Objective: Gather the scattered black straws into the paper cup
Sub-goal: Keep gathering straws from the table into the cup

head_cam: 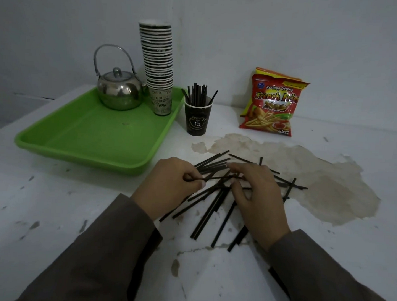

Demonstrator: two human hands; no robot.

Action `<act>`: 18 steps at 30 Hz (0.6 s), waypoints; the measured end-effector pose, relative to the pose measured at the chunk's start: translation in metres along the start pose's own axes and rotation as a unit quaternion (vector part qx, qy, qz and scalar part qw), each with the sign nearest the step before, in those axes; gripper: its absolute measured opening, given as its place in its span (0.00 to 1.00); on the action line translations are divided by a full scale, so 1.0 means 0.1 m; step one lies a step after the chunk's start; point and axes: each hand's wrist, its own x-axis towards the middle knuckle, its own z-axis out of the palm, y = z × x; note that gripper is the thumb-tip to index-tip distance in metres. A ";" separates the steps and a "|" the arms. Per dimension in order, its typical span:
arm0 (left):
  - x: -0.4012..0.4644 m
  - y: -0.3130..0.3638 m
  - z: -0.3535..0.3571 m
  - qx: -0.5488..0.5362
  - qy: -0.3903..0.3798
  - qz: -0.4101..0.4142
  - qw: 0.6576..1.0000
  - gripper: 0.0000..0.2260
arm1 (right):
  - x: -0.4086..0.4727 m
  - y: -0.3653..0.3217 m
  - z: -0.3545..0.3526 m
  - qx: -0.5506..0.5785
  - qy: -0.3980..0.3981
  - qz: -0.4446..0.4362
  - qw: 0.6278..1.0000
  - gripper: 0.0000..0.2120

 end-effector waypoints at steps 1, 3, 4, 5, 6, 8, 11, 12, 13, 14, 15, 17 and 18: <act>0.00 -0.01 -0.03 -0.017 -0.008 0.001 1.000 0.04 | 0.00 0.00 0.00 0.003 -0.001 0.004 1.000 0.16; 0.00 0.00 -0.06 -0.067 -0.022 -0.002 0.998 0.05 | 0.00 -0.03 -0.01 0.001 0.006 -0.001 1.000 0.17; 0.00 0.01 -0.07 -0.085 -0.030 0.000 0.996 0.05 | 0.00 -0.04 -0.01 -0.020 0.012 -0.021 1.000 0.18; -0.01 0.04 -0.07 -0.096 -0.040 0.005 0.995 0.05 | 0.00 -0.05 -0.02 -0.048 0.017 -0.053 0.997 0.17; -0.01 0.06 -0.07 -0.102 -0.050 0.009 0.993 0.05 | 0.01 -0.05 -0.01 -0.078 0.022 -0.088 0.993 0.16; -0.02 0.09 -0.06 -0.107 -0.071 0.013 0.992 0.06 | 0.00 -0.04 0.00 -0.135 0.030 -0.148 0.979 0.13; -0.02 0.10 -0.05 -0.116 -0.086 0.013 0.989 0.06 | 0.01 -0.02 -0.04 -0.191 0.066 -0.200 0.959 0.10; -0.02 0.11 -0.05 -0.123 -0.086 0.013 0.989 0.06 | 0.02 -0.01 -0.07 -0.203 0.077 -0.214 0.953 0.10; -0.02 0.11 -0.05 -0.126 -0.085 0.013 0.988 0.05 | 0.03 -0.01 -0.09 -0.213 0.081 -0.228 0.947 0.09; -0.01 0.11 -0.04 -0.125 -0.083 0.015 0.988 0.05 | 0.03 -0.02 -0.11 -0.223 0.083 -0.244 0.940 0.09; -0.02 0.10 -0.04 -0.123 -0.082 0.018 0.989 0.05 | 0.04 -0.03 -0.11 -0.233 0.080 -0.260 0.934 0.09; -0.03 0.10 -0.04 -0.116 -0.081 0.028 0.989 0.04 | 0.02 -0.06 -0.11 -0.242 0.060 -0.292 0.923 0.08; -0.03 0.09 -0.03 -0.108 -0.080 0.034 0.990 0.04 | 0.02 -0.07 -0.10 -0.237 0.046 -0.304 0.922 0.08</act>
